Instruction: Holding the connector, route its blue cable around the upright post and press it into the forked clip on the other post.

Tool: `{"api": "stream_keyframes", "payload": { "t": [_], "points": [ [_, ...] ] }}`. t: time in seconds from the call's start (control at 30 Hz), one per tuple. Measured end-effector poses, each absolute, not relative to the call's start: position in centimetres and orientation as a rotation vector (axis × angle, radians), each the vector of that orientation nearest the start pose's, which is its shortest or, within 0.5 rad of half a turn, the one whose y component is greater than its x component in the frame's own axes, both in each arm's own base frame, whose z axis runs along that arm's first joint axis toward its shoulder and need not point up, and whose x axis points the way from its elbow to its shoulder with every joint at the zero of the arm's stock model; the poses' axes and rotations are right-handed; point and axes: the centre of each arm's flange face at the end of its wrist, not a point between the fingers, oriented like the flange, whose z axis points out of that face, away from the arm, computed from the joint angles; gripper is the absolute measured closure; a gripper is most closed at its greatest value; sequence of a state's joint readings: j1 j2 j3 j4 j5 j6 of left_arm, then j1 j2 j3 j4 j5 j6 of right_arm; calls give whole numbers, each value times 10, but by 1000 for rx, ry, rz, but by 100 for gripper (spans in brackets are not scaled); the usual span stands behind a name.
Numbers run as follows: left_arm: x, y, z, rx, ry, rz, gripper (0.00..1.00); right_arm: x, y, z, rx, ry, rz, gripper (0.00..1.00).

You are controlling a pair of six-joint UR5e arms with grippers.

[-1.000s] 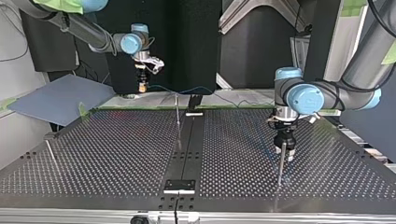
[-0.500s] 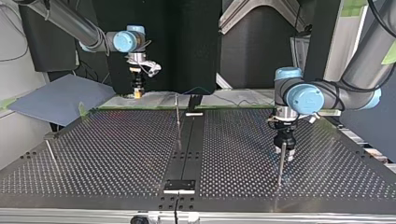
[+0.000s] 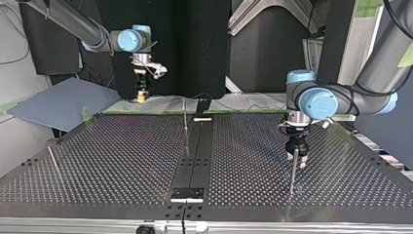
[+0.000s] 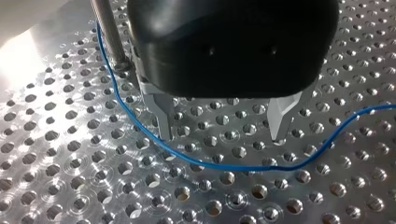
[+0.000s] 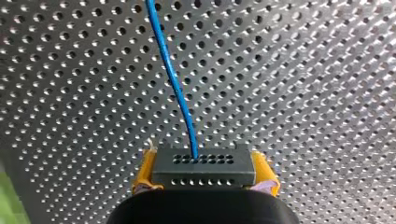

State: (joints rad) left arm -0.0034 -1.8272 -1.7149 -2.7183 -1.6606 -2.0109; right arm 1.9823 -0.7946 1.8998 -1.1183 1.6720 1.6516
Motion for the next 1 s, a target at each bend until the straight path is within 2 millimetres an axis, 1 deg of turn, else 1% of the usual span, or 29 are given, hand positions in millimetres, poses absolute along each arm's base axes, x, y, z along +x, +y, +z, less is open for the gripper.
{"api": "stream_keyframes", "payload": {
  "t": [0.2,0.33,0.53,0.8,1.0],
  "points": [
    [570,-126,323,-408,1501,-280,0,344,-468,-7,1437,-1115,1474,100],
    [570,-126,323,-408,1502,-279,0,346,-462,-18,1461,-1117,1462,100],
    [570,-126,323,-409,1505,-278,0,346,-459,-22,1464,-1128,1442,100],
    [569,-126,322,-413,1509,-281,0,333,-456,-28,1451,-1164,1389,100],
    [566,-126,320,-423,1530,-281,0,329,-456,-30,1451,-1176,1379,100]
  ]
}}
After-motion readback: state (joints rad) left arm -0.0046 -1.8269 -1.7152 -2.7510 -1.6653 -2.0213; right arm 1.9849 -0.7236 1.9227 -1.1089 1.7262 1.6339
